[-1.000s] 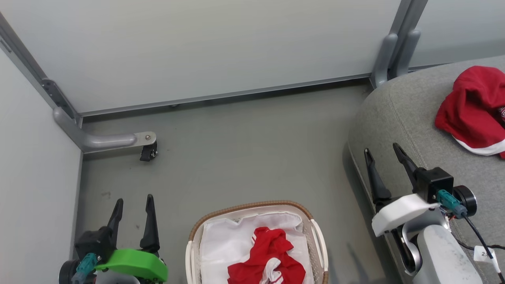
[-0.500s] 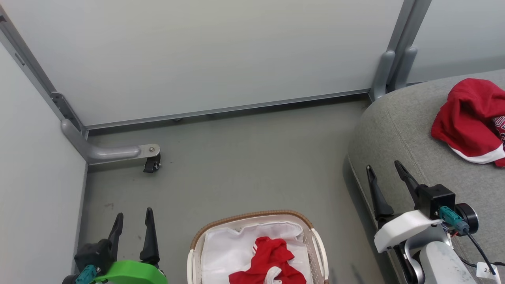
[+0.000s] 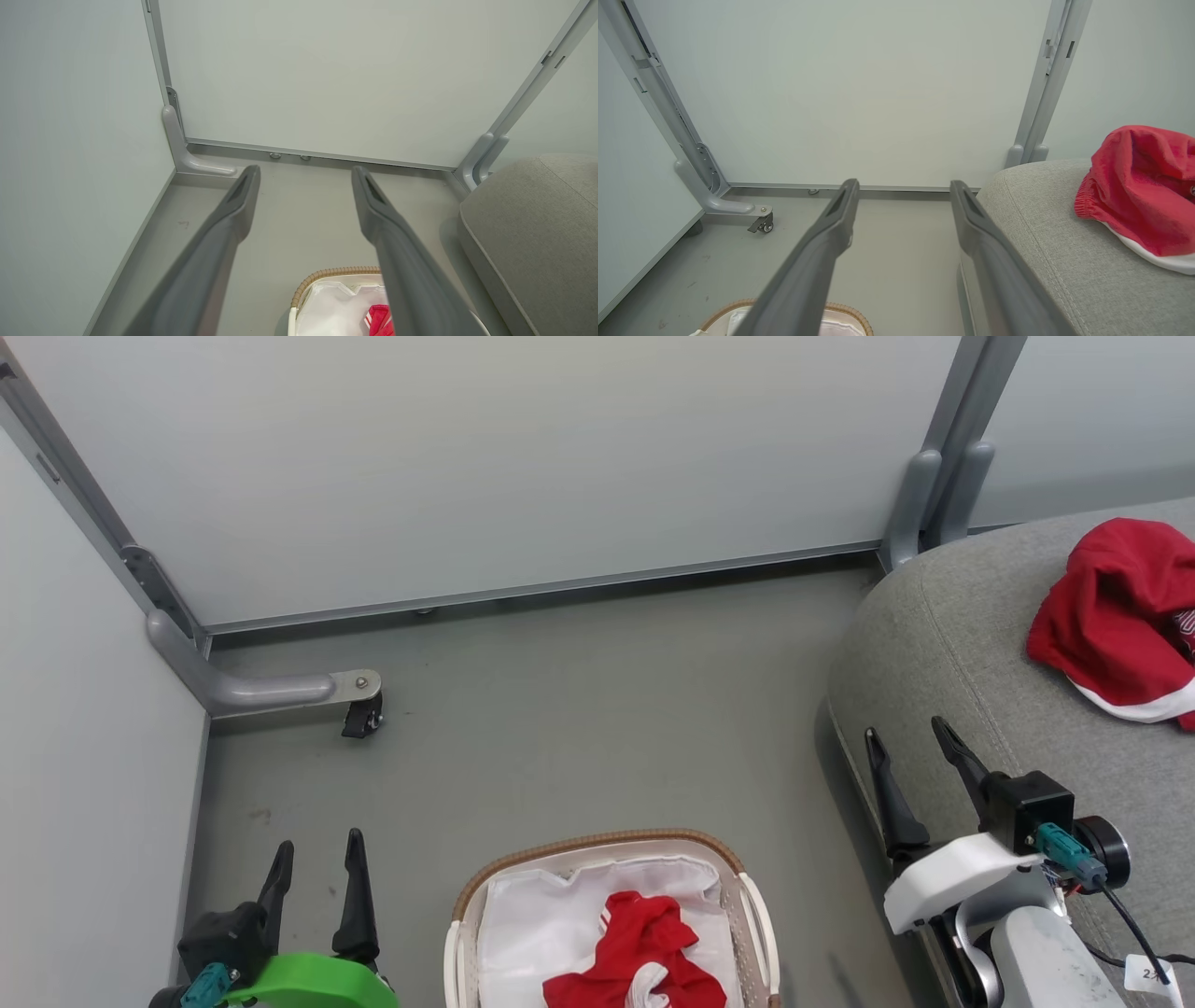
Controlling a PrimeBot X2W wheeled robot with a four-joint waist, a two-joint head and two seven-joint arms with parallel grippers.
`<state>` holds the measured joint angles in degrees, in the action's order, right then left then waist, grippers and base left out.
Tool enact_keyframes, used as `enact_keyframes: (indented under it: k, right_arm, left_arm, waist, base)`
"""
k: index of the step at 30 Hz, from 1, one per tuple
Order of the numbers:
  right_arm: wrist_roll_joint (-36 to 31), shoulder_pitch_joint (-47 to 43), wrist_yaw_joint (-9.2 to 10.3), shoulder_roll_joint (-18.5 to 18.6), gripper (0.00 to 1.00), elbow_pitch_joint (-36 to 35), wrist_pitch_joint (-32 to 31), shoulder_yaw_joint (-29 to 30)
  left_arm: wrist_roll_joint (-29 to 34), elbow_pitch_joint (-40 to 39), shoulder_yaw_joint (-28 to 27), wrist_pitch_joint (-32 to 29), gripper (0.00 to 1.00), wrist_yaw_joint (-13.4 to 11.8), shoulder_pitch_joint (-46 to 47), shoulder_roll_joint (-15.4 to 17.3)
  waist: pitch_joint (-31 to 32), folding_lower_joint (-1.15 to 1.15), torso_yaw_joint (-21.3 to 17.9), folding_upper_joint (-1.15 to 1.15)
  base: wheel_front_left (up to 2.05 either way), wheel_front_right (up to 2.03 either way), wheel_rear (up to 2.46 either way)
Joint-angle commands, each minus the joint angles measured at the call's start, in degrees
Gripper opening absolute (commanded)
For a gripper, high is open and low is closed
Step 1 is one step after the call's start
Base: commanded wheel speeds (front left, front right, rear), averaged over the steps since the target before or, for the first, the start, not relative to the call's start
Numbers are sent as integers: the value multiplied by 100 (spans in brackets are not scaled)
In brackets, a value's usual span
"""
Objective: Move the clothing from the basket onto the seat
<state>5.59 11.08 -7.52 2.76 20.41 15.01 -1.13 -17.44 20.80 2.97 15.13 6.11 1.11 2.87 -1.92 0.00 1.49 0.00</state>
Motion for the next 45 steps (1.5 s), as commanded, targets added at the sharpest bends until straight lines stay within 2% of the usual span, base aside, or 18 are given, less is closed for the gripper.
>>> enact_keyframes:
  k: [1, 10, 15, 21, 29, 37, 45]
  right_arm:
    - [37, 17, 6, 24, 100, 8, 26, -7]
    - [36, 117, 6, 24, 100, -81, 26, -14]
    - [-42, 313, 6, 26, 100, -199, 26, 42]
    - [-172, 709, 6, 23, 100, -384, 26, 208]
    - [-265, 1224, 6, 22, 100, -816, 26, 363]
    - [-183, 1664, 6, 19, 100, -1264, 26, 400]
    - [121, 2019, 6, 16, 100, -1585, 26, 302]
  left_arm:
    - [28, 13, -8, 3, 100, 22, 11, 4]
    - [97, -1, 43, 4, 100, 35, 129, 4]
    - [255, 98, 288, 3, 100, 69, 443, 4]
    - [324, 592, 1040, 3, 100, 118, 1185, 10]
    - [167, 1718, 2351, 3, 100, 141, 2239, 16]
    - [96, 2954, 3695, 1, 100, 143, 3024, 19]
    - [-67, 3775, 4693, -3, 100, 144, 3608, 24]
  waist:
    - [-5, 0, -5, 0]
    - [-141, 0, -73, 0]
    - [-512, 0, -180, 0]
    - [-1215, 0, -373, 0]
    - [-2323, 0, -774, 0]
    - [-3410, 0, -1146, 0]
    - [-4236, 0, -1454, 0]
  base:
    - [0, 0, 0]
    - [0, 0, 0]
    - [0, 0, 0]
    - [0, 0, 0]
    - [0, 0, 0]
    - [0, 0, 0]
    - [0, 0, 0]
